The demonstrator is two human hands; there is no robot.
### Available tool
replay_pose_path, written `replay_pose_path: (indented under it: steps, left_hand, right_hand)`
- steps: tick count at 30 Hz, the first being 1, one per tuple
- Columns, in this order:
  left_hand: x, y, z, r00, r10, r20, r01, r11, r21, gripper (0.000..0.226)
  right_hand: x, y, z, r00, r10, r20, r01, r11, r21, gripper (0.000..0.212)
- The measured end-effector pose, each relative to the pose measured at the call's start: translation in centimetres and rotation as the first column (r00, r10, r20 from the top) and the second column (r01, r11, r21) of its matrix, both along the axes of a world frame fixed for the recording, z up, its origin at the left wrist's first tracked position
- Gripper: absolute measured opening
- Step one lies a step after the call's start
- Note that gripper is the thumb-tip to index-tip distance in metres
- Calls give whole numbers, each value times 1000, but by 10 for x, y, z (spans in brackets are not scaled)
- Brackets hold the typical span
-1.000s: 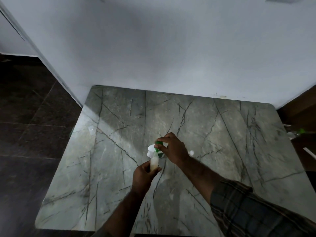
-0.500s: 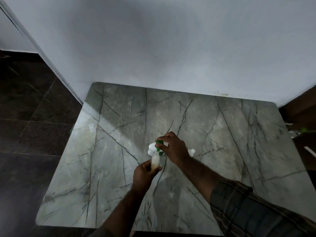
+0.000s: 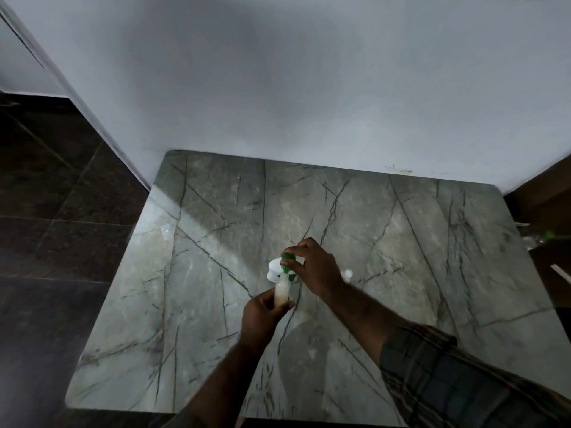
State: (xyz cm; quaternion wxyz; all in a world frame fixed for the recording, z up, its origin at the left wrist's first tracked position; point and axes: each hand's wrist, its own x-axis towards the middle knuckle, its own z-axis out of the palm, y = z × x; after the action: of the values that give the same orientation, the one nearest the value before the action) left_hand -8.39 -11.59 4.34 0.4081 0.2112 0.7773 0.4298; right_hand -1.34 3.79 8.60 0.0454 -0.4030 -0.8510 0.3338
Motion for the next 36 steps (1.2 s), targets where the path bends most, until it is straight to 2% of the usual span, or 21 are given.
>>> replay_pose_path:
  steps: [9,15,21,26,30,36]
  left_hand:
    - [0,1,2,1000,-3,12,3,1000,8,41]
    - [-2,4,0,999,-14,-31,14,1000,9,23]
    - [-3,4,-2,998,-21,-54,20,1000,-9,37]
    - [-2,2,-2,999,-10,-38,10,1000,-4,25]
    - [-1,3,-2,999,-8,-33,8,1000,6,25]
    - [0,2,-3,1000,-9,-30,9,1000,1,30]
  right_hand:
    - [-2,8,7,999,26,40,-26,1000,-3,31]
    - [1,1,0,999,20,29,-21,999,34,27]
    - [-1,6,6,998,39,56,-40,999,19,30]
    - [-1,3,4,998,39,54,-41,998,38,28]
    - [1,0,-2,999,7,34,-8,999,38,26]
    - [0,7,5,997,49,56,-52,998,45,32]
